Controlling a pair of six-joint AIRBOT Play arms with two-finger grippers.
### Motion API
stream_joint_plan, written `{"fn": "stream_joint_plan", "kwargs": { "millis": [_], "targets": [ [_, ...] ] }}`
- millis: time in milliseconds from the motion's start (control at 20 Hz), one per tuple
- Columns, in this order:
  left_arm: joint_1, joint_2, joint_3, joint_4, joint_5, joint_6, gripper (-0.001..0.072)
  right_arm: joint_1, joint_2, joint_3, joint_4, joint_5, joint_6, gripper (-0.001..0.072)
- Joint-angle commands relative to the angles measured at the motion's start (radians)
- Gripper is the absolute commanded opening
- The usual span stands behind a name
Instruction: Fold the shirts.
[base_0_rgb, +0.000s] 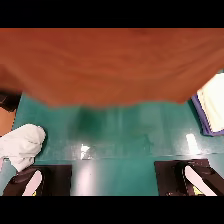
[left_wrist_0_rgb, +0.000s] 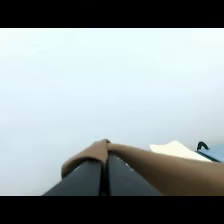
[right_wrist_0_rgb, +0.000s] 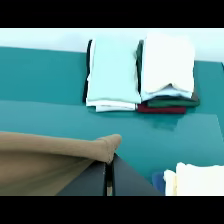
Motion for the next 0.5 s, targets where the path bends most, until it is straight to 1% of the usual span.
{"fn": "stream_joint_plan", "kwargs": {
  "millis": [0, 100, 200, 300, 350, 450],
  "targets": [
    [0.001, -0.093, 0.018, 0.047, -0.146, -0.048, 0.0024, -0.014, -0.044, -0.039, 0.002, 0.031, -0.002, 0.0017],
    [0.001, -0.206, 0.003, 0.047, -0.232, -0.064, 0.0024, -0.014, -0.125, -0.069, 0.046, 0.060, -0.003, 0.0016],
    [-0.026, -0.319, -0.084, 0.061, -0.257, -0.064, 0.0024, 0.004, -0.209, -0.145, 0.069, 0.061, -0.005, 0.0016],
    [-0.095, -0.432, -0.214, 0.121, -0.224, -0.062, 0.0024, 0.037, -0.303, -0.253, 0.067, 0.055, -0.005, 0.0016],
    [-0.142, -0.496, -0.282, 0.170, -0.185, -0.060, 0.0024, 0.055, -0.354, -0.311, 0.066, 0.040, -0.005, 0.0016],
    [-0.218, -0.631, -0.369, 0.258, -0.077, -0.046, 0.0025, 0.086, -0.455, -0.397, 0.066, -0.035, -0.005, 0.0016]
  ]
}}
